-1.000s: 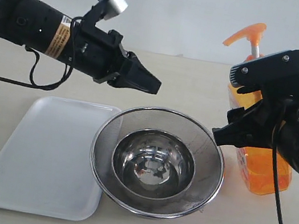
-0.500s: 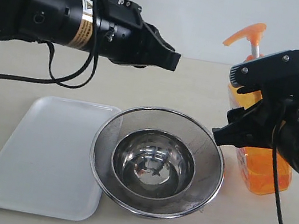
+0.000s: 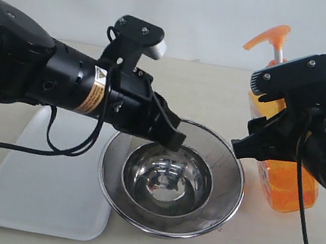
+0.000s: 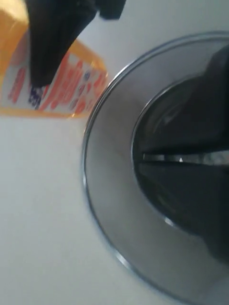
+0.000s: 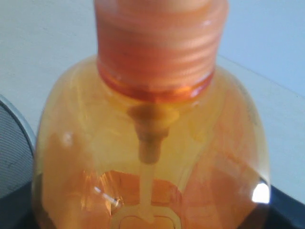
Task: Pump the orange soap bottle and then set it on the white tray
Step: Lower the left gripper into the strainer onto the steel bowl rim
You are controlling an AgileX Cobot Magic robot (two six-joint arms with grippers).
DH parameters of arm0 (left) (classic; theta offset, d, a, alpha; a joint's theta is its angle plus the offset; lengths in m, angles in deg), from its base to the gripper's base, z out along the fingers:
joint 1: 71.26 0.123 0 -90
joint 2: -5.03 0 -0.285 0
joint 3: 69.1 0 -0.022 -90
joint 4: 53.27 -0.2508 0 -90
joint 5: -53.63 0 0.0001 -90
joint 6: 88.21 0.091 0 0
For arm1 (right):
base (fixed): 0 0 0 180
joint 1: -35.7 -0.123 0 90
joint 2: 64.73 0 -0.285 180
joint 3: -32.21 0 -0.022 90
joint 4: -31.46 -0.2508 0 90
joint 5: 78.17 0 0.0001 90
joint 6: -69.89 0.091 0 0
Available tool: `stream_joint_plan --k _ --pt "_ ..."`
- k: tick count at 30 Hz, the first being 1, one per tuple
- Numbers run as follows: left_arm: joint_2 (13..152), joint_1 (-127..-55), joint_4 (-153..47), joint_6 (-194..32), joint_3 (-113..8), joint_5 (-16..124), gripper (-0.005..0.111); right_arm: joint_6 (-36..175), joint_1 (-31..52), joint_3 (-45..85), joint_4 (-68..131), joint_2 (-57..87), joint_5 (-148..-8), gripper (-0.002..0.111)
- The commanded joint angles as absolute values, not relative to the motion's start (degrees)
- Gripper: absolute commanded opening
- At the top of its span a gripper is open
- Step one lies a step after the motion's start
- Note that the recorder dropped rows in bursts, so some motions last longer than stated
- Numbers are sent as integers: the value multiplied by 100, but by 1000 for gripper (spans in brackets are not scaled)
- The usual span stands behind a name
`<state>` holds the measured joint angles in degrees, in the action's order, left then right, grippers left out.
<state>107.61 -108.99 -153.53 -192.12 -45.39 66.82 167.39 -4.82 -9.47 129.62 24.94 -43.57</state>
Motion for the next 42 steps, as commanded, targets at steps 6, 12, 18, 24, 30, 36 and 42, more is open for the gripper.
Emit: stream_joint_plan --k 6,12,18,24,30,36,42 --pt "11061 -10930 -15322 -19682 -4525 7624 5 16686 -481 -896 13140 2434 -4058 0" --pt "11138 -10930 -15322 -19682 -4525 7867 5 16700 -481 -896 13140 2434 -4058 0" --pt "11436 -10930 -15322 -19709 -4607 8032 5 16700 -481 -896 13140 2434 -4058 0" --pt "11718 -10930 -15322 -19709 -4997 8368 5 16700 -481 -896 13140 2434 -4058 0" --pt "11963 -10930 -15322 -19709 -5185 8397 5 16700 -481 -896 13140 2434 -4058 0" --pt "12159 -10930 -15322 -19672 -5195 8361 5 16697 -481 -896 13140 2434 -4047 0" --pt "12318 -10930 -15322 -19664 -5308 8326 5 16697 -481 -896 13140 2434 -4047 0"
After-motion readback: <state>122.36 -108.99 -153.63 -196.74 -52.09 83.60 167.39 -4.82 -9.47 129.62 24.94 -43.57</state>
